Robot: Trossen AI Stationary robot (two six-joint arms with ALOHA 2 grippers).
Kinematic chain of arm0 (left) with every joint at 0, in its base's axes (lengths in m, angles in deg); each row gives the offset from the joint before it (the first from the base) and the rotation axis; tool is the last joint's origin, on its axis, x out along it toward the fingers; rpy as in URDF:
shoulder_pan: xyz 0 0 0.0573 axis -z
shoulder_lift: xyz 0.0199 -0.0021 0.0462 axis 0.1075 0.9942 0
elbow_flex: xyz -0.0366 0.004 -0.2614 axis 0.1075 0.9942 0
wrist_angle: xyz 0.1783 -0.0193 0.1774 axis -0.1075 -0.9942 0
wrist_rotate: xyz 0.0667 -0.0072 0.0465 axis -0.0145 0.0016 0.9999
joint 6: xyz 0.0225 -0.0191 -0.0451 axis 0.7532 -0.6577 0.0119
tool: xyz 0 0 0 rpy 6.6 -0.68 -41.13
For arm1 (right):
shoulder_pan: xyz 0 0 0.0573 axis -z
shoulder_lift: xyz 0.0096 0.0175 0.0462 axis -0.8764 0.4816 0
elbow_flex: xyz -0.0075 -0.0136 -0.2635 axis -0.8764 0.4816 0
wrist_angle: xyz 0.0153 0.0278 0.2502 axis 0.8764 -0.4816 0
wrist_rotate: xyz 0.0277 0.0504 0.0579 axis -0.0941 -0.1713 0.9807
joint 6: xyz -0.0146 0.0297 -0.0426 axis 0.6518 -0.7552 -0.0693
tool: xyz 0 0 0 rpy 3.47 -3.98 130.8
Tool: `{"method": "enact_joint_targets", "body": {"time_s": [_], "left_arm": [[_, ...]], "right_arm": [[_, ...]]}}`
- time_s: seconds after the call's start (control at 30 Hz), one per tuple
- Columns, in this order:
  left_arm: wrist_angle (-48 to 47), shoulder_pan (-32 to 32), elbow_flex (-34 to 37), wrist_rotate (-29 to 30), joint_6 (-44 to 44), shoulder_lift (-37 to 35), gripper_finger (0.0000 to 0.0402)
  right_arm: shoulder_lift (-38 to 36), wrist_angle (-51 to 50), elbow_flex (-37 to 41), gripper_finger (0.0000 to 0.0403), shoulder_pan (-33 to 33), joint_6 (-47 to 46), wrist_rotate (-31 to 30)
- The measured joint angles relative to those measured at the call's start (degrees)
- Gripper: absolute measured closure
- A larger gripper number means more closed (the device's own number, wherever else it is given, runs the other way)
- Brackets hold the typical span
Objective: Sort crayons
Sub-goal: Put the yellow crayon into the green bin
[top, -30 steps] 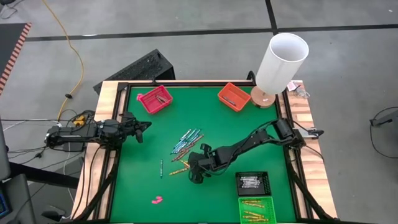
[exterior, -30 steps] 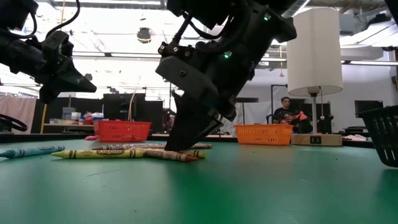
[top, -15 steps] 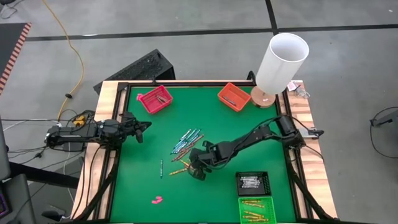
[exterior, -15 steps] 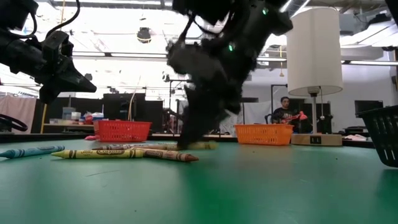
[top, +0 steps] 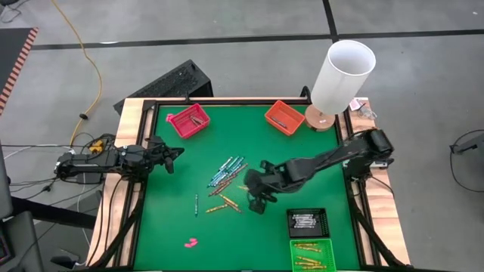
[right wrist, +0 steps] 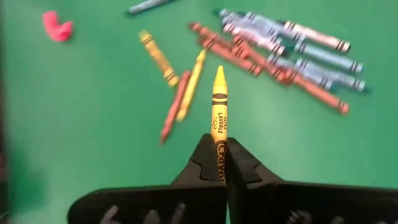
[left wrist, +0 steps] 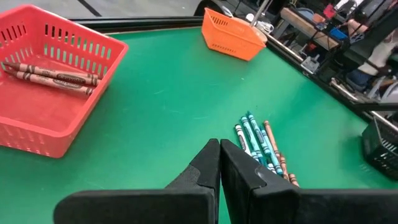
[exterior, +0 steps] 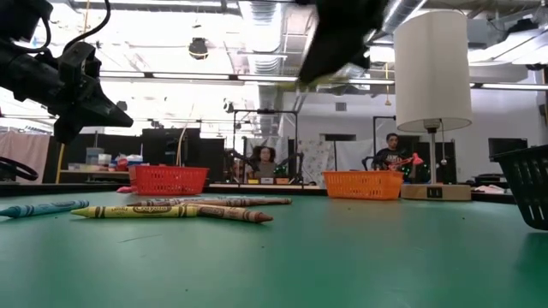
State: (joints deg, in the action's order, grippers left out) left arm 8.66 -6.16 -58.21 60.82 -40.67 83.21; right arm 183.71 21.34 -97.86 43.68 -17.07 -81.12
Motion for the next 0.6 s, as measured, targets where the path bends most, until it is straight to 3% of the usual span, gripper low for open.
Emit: {"method": "enact_joint_targets", "body": {"time_s": [0.27,0.6], "left_arm": [[0.02,0.02,0.00,0.00,-0.77,0.02,0.0401],[-0.02,0.02,0.00,0.36,-2.36,0.02,0.0401]], "right_arm": [[-8.69,-13.50,-0.04,0.0399,-12.06,-16.18,-0.76],[-9.10,-19.31,-0.04,0.0399,-33.02,-44.50,-6.10]]}}
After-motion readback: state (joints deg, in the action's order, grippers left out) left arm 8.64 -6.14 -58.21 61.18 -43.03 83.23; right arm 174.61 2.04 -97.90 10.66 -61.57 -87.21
